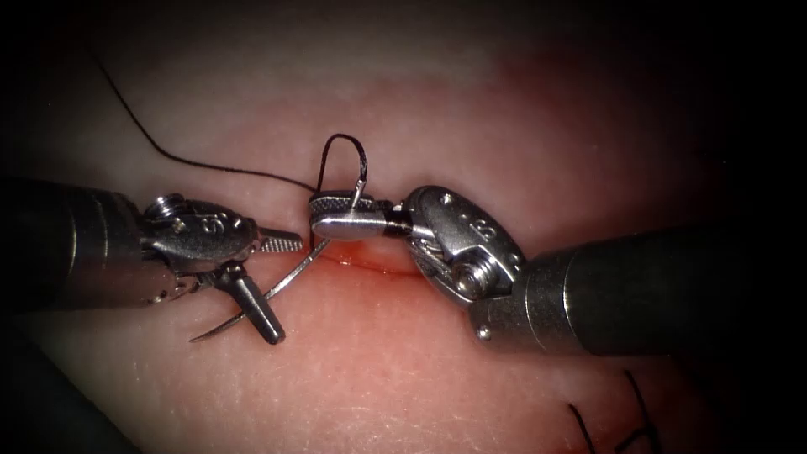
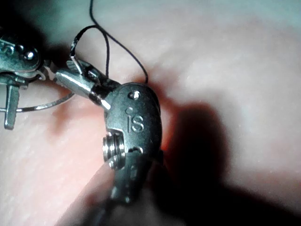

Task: Wound Closure
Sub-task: Hand over the needle from the right to the left gripper

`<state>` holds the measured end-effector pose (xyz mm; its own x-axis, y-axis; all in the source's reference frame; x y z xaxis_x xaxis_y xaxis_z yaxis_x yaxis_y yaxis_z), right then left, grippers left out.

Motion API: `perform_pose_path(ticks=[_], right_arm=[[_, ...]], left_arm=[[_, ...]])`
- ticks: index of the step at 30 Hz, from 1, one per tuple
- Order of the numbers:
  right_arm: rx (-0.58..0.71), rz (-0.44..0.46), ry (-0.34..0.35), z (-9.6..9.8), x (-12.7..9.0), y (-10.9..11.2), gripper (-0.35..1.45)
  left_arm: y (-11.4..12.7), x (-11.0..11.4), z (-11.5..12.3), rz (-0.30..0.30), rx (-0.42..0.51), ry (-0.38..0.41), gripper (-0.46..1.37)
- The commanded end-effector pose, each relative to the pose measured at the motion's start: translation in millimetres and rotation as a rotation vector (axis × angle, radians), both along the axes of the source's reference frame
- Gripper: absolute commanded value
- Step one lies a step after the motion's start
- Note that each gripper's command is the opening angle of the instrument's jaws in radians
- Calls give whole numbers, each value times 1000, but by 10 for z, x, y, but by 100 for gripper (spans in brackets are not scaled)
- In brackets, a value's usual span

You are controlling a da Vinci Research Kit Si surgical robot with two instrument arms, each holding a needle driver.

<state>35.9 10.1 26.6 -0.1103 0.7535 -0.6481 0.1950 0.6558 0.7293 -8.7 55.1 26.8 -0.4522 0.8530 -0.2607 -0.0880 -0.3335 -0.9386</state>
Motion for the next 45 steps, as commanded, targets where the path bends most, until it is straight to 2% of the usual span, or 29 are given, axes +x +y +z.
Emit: perform_pose_path(ticks=[1, 5, 12, 15, 17, 18, 22, 23, 26, 28, 34, 36, 45], right_arm=[[0, 0, 0, 0, 0, 0, -30], [0, 0, 0, 0, 0, 0, -30], [0, 0, 0, 0, 0, 0, -30], [0, 0, 0, 0, 0, 0, -30], [0, 0, 0, 0, 0, 0, -30], [0, 0, 0, 0, 0, 0, -30], [0, 0, 0, 0, 0, 0, -30], [0, 0, 0, 0, 0, 0, -30], [0, 0, 0, 0, 0, 0, -30], [0, 0, 0, 0, 0, 0, -30], [0, 0, 0, 0, 0, 0, -30], [0, 0, 0, 0, 0, 0, -30], [0, 0, 0, 0, 0, 0, -30]], left_arm=[[0, 0, 1, 2, 8, -3, 125], [-2, -2, 3, 4, 31, 2, 114], [1, -2, 5, 26, 50, -10, 115], [1, -2, 7, 27, 69, -4, 106], [0, -2, 8, 29, 72, -4, 88], [-2, -3, 10, 29, 80, -1, 62], [-5, -5, 14, 29, 107, 10, 30], [-5, -5, 16, 29, 115, 14, 14], [-6, -5, 18, 28, 133, 22, -13], [-6, -4, 20, 33, 195, 38, -35], [-6, -3, 16, 56, 348, 63, -35], [-5, -4, 15, 64, 354, 52, -35], [4, -8, 11, 16, 342, 72, -35]])
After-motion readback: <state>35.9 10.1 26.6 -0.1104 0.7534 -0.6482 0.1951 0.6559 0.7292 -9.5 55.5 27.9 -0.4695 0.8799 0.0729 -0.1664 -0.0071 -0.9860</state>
